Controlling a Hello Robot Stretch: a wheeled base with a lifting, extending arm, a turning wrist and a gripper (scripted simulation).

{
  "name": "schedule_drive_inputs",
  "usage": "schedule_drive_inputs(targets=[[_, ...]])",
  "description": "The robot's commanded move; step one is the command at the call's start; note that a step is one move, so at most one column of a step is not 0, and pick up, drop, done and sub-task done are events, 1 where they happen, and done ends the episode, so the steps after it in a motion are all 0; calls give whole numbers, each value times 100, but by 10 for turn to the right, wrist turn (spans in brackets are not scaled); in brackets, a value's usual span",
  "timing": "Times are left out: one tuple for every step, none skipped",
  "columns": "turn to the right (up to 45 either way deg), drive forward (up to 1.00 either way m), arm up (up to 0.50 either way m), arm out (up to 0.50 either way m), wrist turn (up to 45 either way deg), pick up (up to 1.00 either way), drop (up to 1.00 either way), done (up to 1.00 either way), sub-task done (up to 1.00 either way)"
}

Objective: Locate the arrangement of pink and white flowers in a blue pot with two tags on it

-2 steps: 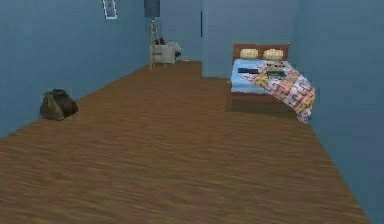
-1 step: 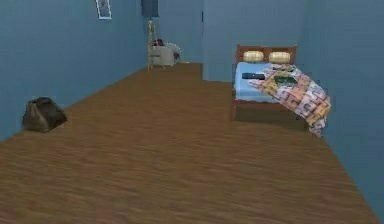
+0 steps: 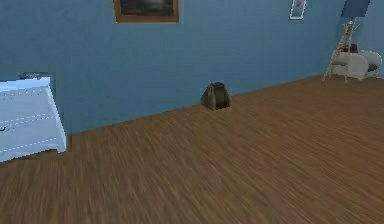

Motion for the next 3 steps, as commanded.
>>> schedule_drive_inputs(targets=[[0,55,0,0,0,0,0,0,0],[-270,0,0,0,0,0,0,0,0],[-30,0,0,0,0,0,0,0,0]])
